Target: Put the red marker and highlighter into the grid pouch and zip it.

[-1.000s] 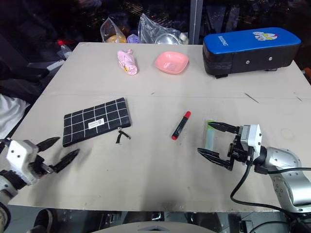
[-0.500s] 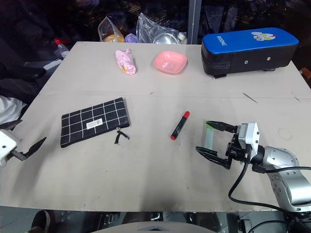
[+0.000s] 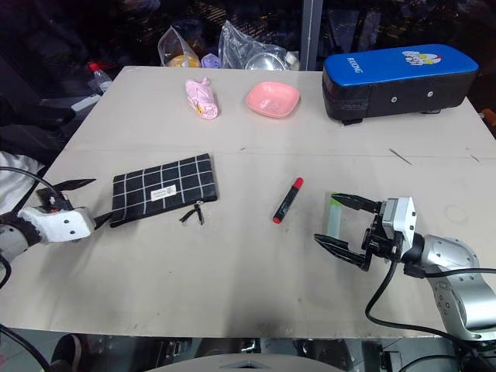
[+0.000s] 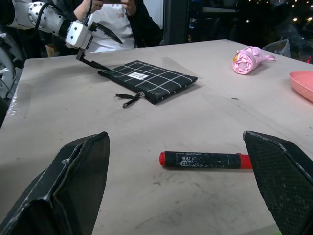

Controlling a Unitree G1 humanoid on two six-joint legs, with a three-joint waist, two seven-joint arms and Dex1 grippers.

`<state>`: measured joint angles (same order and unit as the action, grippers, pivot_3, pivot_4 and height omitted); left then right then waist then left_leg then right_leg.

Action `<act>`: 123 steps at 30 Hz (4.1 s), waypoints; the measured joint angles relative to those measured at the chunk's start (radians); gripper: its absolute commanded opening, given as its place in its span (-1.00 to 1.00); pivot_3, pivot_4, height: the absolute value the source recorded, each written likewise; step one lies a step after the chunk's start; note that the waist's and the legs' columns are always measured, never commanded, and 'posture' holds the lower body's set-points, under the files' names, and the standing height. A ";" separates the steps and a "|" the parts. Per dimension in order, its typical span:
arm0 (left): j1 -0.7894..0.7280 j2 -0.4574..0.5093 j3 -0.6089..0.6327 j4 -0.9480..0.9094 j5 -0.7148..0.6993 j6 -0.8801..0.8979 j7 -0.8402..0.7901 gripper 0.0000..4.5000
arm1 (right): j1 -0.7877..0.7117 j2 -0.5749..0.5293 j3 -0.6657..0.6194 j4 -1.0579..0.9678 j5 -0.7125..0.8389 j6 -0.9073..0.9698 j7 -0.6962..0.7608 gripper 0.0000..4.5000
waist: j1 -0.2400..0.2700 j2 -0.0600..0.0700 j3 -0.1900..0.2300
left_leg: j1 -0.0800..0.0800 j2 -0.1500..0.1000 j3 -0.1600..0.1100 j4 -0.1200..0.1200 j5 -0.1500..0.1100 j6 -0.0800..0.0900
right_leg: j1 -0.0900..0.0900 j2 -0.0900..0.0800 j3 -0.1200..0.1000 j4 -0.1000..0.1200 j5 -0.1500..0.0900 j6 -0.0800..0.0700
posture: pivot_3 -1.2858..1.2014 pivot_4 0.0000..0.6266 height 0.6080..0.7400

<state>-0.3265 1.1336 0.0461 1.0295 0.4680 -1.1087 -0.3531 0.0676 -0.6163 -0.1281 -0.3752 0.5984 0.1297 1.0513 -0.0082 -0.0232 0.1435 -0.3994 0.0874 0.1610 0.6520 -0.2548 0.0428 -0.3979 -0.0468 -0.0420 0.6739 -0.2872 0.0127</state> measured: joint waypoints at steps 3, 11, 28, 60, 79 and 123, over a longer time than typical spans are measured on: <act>-0.010 0.005 -0.047 0.001 0.019 -0.076 0.045 1.00 | 0.012 0.000 -0.005 0.000 -0.002 -0.006 -0.002 0.97 | 0.002 0.000 0.000 | 0.000 0.000 0.000 0.000 0.000 0.000 | 0.000 0.000 0.000 0.001 0.000 0.000 | 0.03 -0.52 1.00; -0.010 0.023 -0.104 0.000 0.052 -0.174 0.135 1.00 | 0.035 0.000 -0.007 0.000 -0.006 -0.026 -0.010 0.97 | 0.001 0.000 0.000 | 0.001 0.000 0.001 0.001 0.000 0.000 | -0.001 0.000 0.001 0.004 0.000 0.000 | 0.03 -0.52 1.00; 0.104 0.086 -0.117 -0.097 0.035 -0.250 0.201 1.00 | 0.058 0.002 -0.007 0.001 -0.012 -0.048 -0.012 0.97 | -0.003 0.000 0.000 | 0.001 0.001 0.003 0.001 0.001 -0.002 | -0.003 0.002 0.003 0.005 0.000 0.001 | 0.03 -0.52 1.00; -0.082 -0.022 -0.235 -0.127 0.236 -0.202 0.316 1.00 | 0.065 0.011 -0.010 0.005 -0.045 -0.068 -0.034 0.97 | 0.047 0.010 -0.007 | 0.001 -0.002 0.010 0.004 0.003 -0.004 | -0.003 0.006 0.006 0.006 0.000 0.001 | 0.03 -0.52 1.00; -0.086 -0.195 -0.242 -0.286 0.198 -0.004 0.387 1.00 | 0.040 0.011 -0.010 0.005 -0.050 -0.068 -0.058 0.97 | 0.024 0.009 -0.008 | 0.000 0.001 0.006 0.008 0.003 -0.005 | -0.003 0.010 0.006 0.009 0.000 0.001 | 0.03 -0.52 1.00; -0.217 -0.477 -0.369 -0.350 0.275 0.336 0.474 1.00 | 0.021 0.023 -0.037 0.022 -0.083 -0.024 -0.171 0.97 | 0.033 0.010 -0.008 | 0.001 0.001 0.005 0.017 0.003 -0.004 | -0.004 0.009 0.009 0.020 0.000 0.001 | 0.03 -0.52 1.00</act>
<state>-0.5431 0.6562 -0.3225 0.6800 0.7426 -0.7730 0.1208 0.0886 -0.5931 -0.1647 -0.3529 0.5157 0.1059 0.8800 0.0250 -0.0131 0.1350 -0.3989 0.0882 0.1661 0.6688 -0.2520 0.0384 -0.4014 -0.0378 -0.0329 0.6936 -0.2873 0.0135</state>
